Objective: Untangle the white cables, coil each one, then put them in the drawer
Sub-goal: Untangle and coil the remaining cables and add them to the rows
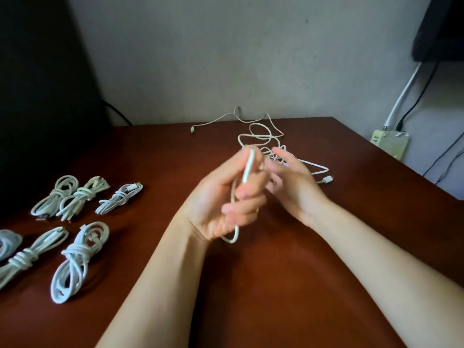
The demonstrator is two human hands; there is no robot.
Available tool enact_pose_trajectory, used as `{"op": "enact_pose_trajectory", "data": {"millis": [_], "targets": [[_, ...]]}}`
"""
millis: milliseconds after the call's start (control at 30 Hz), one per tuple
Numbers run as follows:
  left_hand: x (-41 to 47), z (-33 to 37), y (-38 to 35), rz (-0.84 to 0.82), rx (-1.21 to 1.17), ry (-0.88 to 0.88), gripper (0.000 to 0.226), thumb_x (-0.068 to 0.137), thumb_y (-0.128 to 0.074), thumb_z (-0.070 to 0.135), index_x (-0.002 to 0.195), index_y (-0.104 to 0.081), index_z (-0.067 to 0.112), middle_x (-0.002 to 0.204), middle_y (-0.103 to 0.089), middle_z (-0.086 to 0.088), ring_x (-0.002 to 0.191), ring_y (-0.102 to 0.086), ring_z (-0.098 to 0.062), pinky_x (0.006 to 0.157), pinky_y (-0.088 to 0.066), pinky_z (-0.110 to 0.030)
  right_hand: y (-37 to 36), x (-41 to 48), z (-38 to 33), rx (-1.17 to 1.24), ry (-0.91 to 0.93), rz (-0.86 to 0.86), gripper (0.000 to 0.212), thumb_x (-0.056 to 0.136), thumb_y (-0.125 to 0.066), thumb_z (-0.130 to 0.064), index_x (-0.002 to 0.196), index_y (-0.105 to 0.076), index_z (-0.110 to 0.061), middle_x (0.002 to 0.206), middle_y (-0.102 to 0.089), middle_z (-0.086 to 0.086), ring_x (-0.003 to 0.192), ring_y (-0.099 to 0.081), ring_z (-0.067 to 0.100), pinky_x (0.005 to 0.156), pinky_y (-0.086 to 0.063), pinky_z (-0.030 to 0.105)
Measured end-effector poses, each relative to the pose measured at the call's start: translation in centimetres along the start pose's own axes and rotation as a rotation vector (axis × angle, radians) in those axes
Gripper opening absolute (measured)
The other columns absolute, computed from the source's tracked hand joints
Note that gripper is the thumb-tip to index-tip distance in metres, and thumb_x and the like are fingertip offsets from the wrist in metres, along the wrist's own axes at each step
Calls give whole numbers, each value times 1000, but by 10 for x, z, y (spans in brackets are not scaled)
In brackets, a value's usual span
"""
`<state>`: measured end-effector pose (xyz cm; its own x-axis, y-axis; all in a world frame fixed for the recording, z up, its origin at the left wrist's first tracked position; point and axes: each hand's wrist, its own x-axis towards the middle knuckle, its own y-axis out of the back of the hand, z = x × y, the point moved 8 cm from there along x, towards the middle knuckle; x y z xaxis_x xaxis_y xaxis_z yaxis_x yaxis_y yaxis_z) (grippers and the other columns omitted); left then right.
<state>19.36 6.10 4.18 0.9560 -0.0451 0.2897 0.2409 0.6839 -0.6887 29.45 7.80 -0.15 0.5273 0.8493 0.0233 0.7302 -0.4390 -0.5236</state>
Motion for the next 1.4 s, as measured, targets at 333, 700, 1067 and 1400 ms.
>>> {"op": "enact_pose_trajectory", "data": {"millis": [333, 700, 1067, 1400], "targets": [[0, 2, 36, 385, 495, 23, 19, 91, -43, 27, 87, -52, 10, 57, -41, 0, 37, -25, -3, 36, -19, -15, 35, -10, -71, -111, 382, 287, 20, 88, -57, 5, 94, -57, -14, 96, -68, 6, 68, -58, 3, 59, -43, 14], [-20, 33, 59, 769, 633, -77, 49, 75, -44, 60, 80, -64, 16, 63, -53, 7, 47, -25, -6, 47, -12, -23, -52, -80, -78, -1062, 1120, -89, 13, 83, -66, 3, 92, -68, -7, 88, -69, 0, 82, -66, 10, 75, -51, 22], [-34, 60, 56, 933, 711, -419, 32, 100, -44, 21, 70, -54, 22, 102, -72, 12, 66, -51, -8, 66, -37, -28, -51, -51, -34, -1187, 721, -280, 29, 94, -42, -37, 101, -54, -12, 97, -61, -2, 88, -56, 6, 80, -44, 23], [-30, 61, 59, 788, 458, -515, 27, 103, -32, 30, 77, -39, 23, 68, -64, 11, 45, -38, -1, 38, -27, -13, -14, -25, -49, -1472, 652, -17, 9, 90, -53, -9, 93, -54, -17, 94, -54, -6, 87, -55, 16, 74, -41, 29]]}}
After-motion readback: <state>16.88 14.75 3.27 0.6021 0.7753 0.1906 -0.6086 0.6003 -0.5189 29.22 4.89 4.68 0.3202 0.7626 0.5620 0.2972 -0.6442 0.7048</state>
